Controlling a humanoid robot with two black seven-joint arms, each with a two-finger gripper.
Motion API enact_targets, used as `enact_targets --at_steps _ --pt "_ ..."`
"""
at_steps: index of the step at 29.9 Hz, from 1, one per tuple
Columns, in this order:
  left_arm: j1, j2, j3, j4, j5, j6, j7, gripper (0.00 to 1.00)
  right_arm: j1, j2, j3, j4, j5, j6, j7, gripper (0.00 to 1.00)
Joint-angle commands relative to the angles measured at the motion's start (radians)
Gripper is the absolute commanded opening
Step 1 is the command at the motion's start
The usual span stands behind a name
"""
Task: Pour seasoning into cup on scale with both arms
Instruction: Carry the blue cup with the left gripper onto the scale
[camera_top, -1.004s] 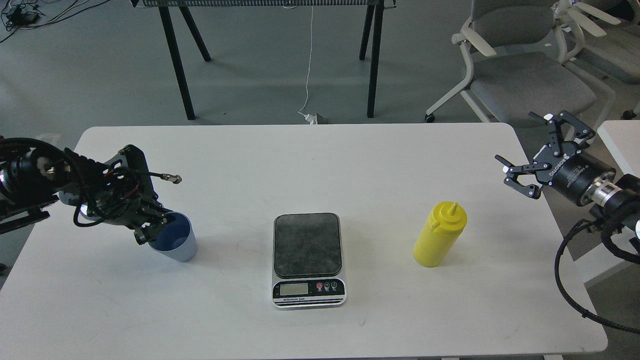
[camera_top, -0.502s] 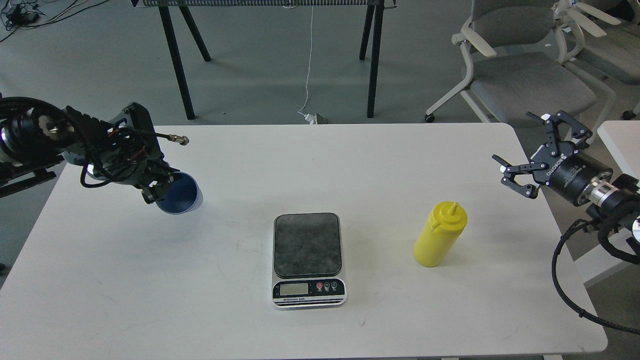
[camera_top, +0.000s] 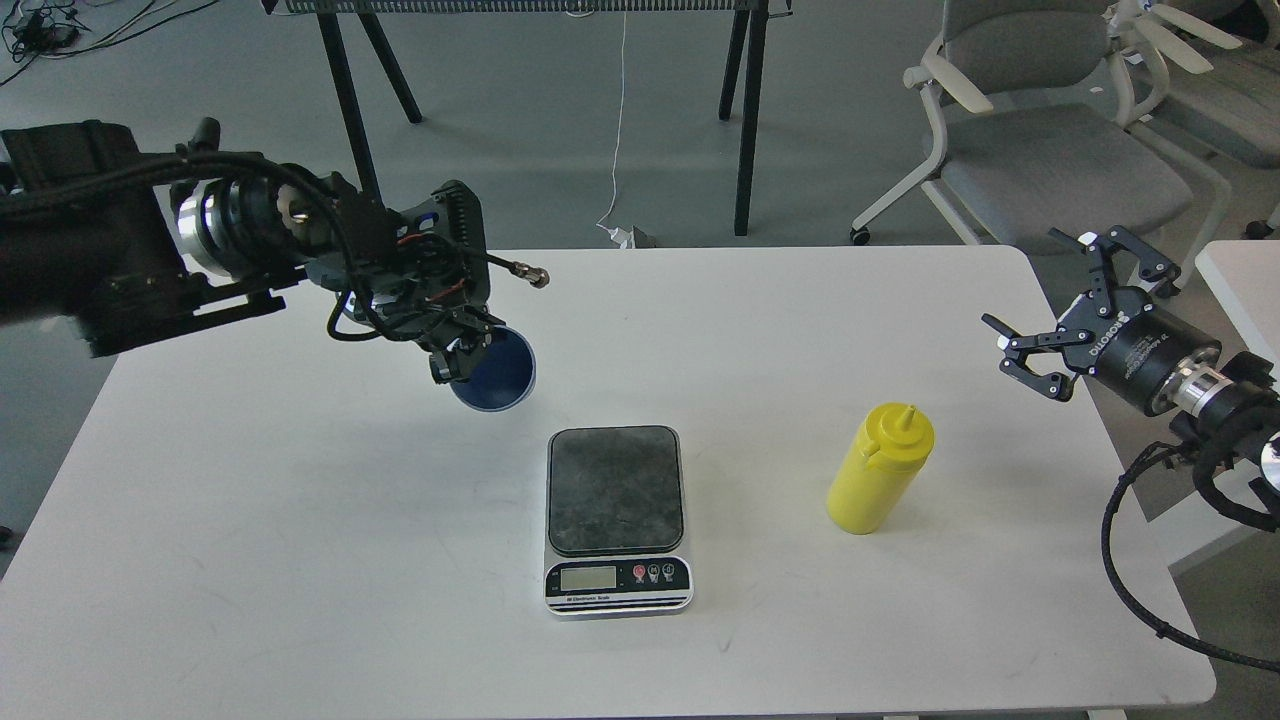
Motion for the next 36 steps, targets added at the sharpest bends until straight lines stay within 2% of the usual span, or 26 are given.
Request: enact_targets --at_steps 1,7,11,13,20,26,30,36 --pt "0.002 -0.061 0.0 -0.006 0.0 -0.017 0.0 0.0 -0.001 -0.003 0.002 0.0 0.0 0.0 0.0 1.0" --pt "0.01 -0.075 0.004 -0.015 0.0 -0.028 0.0 0.0 -0.002 -0.006 0.003 -0.001 0.0 0.0 0.0 1.0" --pt "0.002 -0.053 0.009 -0.102 0.0 -0.037 0.0 0.0 -0.004 -0.004 0.003 -0.003 0.0 0.0 0.0 1.0" --pt "-0.006 -0.039 0.003 -0.132 0.0 -0.067 0.0 0.0 -0.004 -0.003 0.002 -0.003 0.0 0.0 0.0 1.0" --pt "-0.062 -0.035 -0.003 -0.136 0.0 -0.091 0.0 0.0 -0.013 -0.003 0.003 -0.003 0.002 0.0 0.0 1.0" --pt "-0.063 -0.064 -0.008 -0.158 0.0 -0.1 0.0 0.0 -0.014 -0.003 0.003 -0.003 0.002 0.0 0.0 1.0" --pt "-0.064 -0.098 -0.014 -0.165 0.0 -0.149 0.0 0.0 -0.016 -0.003 0.003 -0.005 0.002 0.0 0.0 1.0" --pt "-0.063 -0.128 -0.015 -0.165 0.0 -0.154 0.0 0.0 -0.022 0.002 0.003 -0.003 0.002 0.0 0.0 1.0"
